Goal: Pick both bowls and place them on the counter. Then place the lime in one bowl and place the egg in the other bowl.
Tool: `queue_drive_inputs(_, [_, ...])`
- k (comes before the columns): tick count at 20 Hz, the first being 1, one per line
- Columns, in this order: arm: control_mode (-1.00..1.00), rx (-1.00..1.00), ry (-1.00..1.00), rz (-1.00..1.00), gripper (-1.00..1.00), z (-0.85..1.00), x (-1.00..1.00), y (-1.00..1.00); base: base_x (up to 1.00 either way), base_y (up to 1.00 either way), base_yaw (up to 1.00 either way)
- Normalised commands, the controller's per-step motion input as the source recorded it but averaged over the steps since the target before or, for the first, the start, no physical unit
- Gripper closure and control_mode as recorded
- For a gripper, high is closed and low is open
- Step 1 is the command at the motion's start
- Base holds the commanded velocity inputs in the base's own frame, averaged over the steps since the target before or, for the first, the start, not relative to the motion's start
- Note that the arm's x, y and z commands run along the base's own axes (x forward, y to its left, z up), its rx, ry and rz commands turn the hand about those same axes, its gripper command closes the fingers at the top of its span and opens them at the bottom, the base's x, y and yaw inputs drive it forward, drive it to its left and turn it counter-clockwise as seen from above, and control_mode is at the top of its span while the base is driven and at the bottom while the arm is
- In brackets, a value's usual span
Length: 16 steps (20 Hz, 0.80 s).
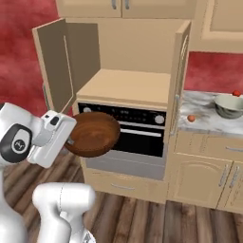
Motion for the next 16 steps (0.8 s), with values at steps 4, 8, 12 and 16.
queue_drive_inputs(4, [1.00,0.00,0.00,0.00,1.00,0.00,0.00,0.00,-0.31,-0.40,-0.21])
queue_drive_inputs(8, [1.00,0.00,0.00,0.00,1.00,0.00,0.00,0.00,-0.19,-0.46,-0.32])
queue_drive_inputs(12, [1.00,0.00,0.00,0.00,1.00,0.00,0.00,0.00,-0.30,-0.54,-0.34])
queue_drive_inputs(16, [1.00,0.00,0.00,0.00,1.00,0.00,0.00,0.00,-0.30,-0.67,-0.33])
